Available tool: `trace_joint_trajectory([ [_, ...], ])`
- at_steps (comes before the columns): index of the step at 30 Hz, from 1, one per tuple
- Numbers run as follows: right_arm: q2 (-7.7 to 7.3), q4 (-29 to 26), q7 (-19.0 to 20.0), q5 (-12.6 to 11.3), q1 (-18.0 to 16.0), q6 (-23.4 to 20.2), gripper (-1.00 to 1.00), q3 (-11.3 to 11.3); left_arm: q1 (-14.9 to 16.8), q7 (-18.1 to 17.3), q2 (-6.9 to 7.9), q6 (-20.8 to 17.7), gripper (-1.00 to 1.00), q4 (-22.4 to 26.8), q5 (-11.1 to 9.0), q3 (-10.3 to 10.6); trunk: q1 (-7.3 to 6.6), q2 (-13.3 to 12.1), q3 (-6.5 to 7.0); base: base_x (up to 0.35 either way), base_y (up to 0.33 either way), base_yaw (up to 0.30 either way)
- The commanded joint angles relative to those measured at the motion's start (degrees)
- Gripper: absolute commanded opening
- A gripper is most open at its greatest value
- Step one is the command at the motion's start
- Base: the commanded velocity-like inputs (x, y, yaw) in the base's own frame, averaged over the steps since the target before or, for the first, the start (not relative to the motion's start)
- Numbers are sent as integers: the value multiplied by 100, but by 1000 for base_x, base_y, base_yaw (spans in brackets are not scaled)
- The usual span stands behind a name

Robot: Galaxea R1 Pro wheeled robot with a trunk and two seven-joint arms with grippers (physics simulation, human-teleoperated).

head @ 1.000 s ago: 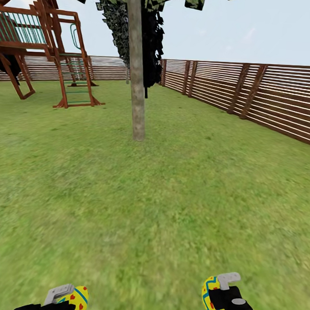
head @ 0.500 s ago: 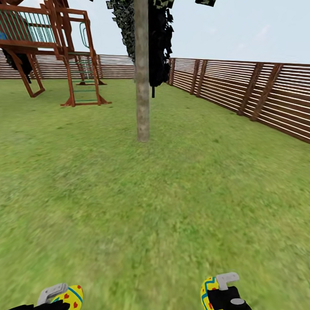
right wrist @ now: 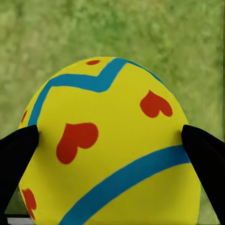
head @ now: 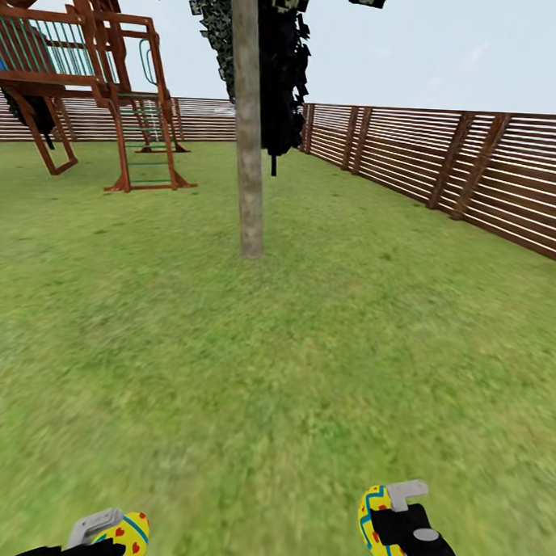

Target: Take the three Easter eggs out of the wicker basket on the lawn in the garden, then place them on the lawn next to a single tree (choose any tree) so that all three eggs are next to the same tree and none are left in the basket.

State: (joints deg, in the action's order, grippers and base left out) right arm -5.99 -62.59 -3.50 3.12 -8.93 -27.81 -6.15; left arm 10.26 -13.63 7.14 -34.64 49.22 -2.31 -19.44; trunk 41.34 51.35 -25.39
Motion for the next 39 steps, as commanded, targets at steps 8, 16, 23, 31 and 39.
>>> trace_joint_trajectory([
  [8,4,-42,-19,29,-3,-22,-100,-28,3,-17,-2,-43,-100,9,-24,-16,3,4,-6,271,-178,0],
  [16,5,-43,-19,31,-3,-25,-100,-26,3,-17,1,-43,-100,3,-20,-21,3,4,-6,271,-180,0],
  [23,-7,-43,-19,31,-3,-47,-100,-26,3,-17,20,-43,-100,33,-34,-22,3,4,-6,271,-180,8],
  [31,-3,-43,-28,31,-3,-40,-100,-25,3,-17,23,-43,-100,44,-39,-33,3,4,-6,296,-162,204],
  [39,-8,-45,-26,31,-3,-22,-100,-18,3,-17,16,-43,-100,44,-35,-28,3,4,-6,305,-154,30],
])
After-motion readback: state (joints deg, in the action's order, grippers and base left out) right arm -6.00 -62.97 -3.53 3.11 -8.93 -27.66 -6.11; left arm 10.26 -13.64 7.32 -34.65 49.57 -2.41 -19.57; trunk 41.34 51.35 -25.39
